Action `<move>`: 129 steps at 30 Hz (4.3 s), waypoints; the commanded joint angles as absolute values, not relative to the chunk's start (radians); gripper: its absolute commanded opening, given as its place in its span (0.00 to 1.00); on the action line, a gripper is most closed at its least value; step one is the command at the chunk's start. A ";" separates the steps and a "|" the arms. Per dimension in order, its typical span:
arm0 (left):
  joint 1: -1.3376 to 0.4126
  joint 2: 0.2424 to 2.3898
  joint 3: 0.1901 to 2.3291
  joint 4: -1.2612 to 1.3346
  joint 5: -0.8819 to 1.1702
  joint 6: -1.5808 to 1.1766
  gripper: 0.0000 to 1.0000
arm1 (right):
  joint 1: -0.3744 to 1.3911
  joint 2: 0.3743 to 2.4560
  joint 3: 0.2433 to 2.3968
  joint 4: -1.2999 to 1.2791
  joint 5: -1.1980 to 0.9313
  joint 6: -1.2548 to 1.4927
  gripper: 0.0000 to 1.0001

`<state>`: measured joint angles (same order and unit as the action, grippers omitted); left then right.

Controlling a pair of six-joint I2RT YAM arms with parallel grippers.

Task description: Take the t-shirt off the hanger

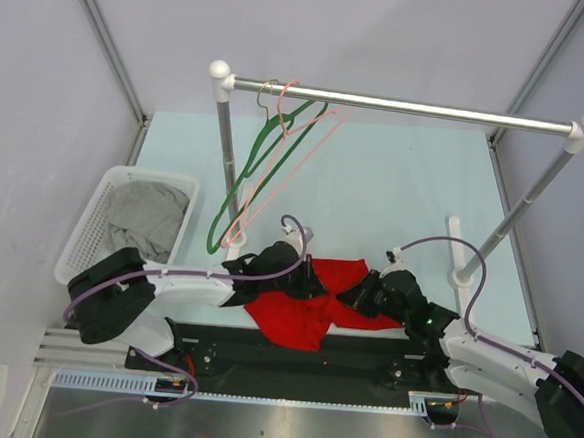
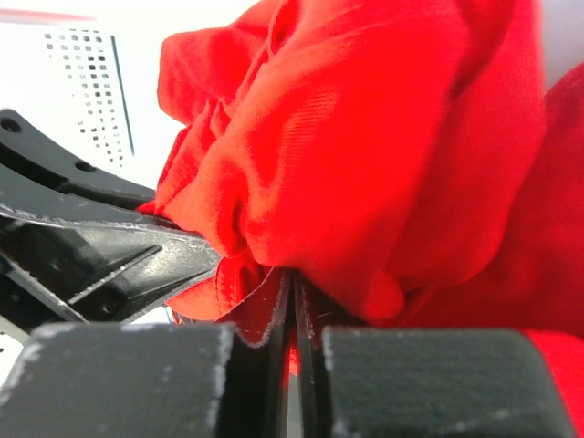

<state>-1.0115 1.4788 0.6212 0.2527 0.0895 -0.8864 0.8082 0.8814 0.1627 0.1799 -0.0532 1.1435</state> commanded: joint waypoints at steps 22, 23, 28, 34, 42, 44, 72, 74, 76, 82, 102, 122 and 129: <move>-0.824 0.507 0.383 -0.357 -0.137 -0.960 0.00 | 0.807 0.631 0.296 -0.268 0.163 1.094 0.49; -0.815 0.497 0.383 -0.359 -0.127 -0.957 0.00 | 0.807 0.626 0.298 -0.271 0.164 1.091 0.49; -0.811 0.492 0.364 -0.379 -0.124 -0.977 0.00 | 0.805 0.609 0.296 -0.278 0.167 1.086 0.50; -0.805 0.466 0.354 -0.368 -0.153 -0.971 0.00 | 0.807 0.603 0.293 -0.301 0.167 1.081 0.50; -0.563 0.494 0.431 -0.422 -0.033 -0.877 0.00 | 0.802 0.584 0.316 -0.341 0.170 1.066 0.50; -0.467 0.483 0.433 -0.436 0.023 -0.868 0.00 | 0.801 0.578 0.325 -0.356 0.175 1.062 0.51; -0.061 0.642 1.040 -0.620 -0.333 -0.635 0.00 | 0.784 0.473 0.350 -0.420 0.159 1.026 0.51; -0.045 0.704 1.113 -0.635 -0.345 -0.611 0.00 | 0.778 0.465 0.351 -0.422 0.158 1.025 0.52; -0.014 0.802 1.227 -0.664 -0.342 -0.612 0.00 | 0.775 0.471 0.354 -0.420 0.152 1.022 0.52; 0.063 0.900 1.380 -0.658 -0.391 -0.664 0.00 | 0.772 0.480 0.360 -0.419 0.144 1.019 0.52; 0.067 0.804 1.169 -0.609 -0.601 -0.558 0.00 | 0.750 0.612 0.442 -0.370 0.074 0.969 0.52; 0.353 1.061 0.845 -0.649 -0.391 -0.828 0.00 | 0.749 0.540 0.422 -0.399 0.078 0.986 0.52; 0.356 1.109 0.861 -0.721 -0.383 -0.888 0.40 | 0.749 0.532 0.428 -0.410 0.083 0.980 0.52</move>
<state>0.3470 1.0889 0.8299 -0.6743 -0.4149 -0.8230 0.7525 0.5461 0.4065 -0.4065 0.0803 0.9909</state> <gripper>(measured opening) 0.207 0.523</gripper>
